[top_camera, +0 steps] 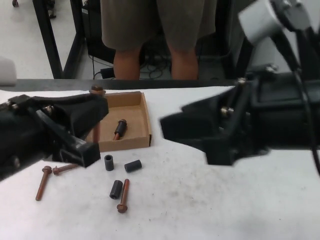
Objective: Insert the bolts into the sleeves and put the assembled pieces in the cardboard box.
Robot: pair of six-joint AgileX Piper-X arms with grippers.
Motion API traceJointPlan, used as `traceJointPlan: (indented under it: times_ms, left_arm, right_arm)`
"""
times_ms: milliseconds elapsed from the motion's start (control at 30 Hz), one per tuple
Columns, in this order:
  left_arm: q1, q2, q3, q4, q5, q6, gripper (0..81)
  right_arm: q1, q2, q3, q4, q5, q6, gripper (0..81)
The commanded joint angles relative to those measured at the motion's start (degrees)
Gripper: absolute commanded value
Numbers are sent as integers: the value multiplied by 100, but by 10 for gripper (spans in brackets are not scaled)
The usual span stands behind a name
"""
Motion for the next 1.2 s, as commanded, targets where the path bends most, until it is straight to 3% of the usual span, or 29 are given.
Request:
traceJointPlan:
  times_ms: [0, 133, 200, 300, 400, 433, 600, 900, 1167]
  left_arm:
    - [345, 373, -211, -117, 348, 118, 8]
    - [950, 1526, -735, -117, 868, 244, 8]
    - [1112, 2155, -1122, -117, 1044, 259, 8]
    - [1169, 2996, -1761, -105, 1044, 326, 8]
    - [1156, 3757, -2361, -60, 1044, 353, 8]
    - [1140, 3979, -2567, -15, 1044, 353, 8]
    - [1079, 4891, -3417, 657, 975, 462, 8]
    - [824, 5543, -4167, 1721, -157, 1032, 5]
    - [626, 5703, -4167, 1899, -330, 1057, 273]
  right_arm:
    - [-210, -242, -17, 902, 206, -507, 438]
    - [-427, -320, -17, 1609, 371, -611, 435]
    - [-525, -320, -17, 1858, 371, -663, 393]
    - [-632, -320, -17, 1981, 371, -907, 246]
    - [-686, -320, -17, 1980, 371, -1090, 33]
    - [-682, -320, -17, 1980, 371, -1131, 1]
    - [-710, -320, -17, 1980, 371, -1202, 3]
    - [-737, -320, -17, 1980, 371, -1203, 3]
    - [-737, -320, -17, 1980, 371, -1203, 3]
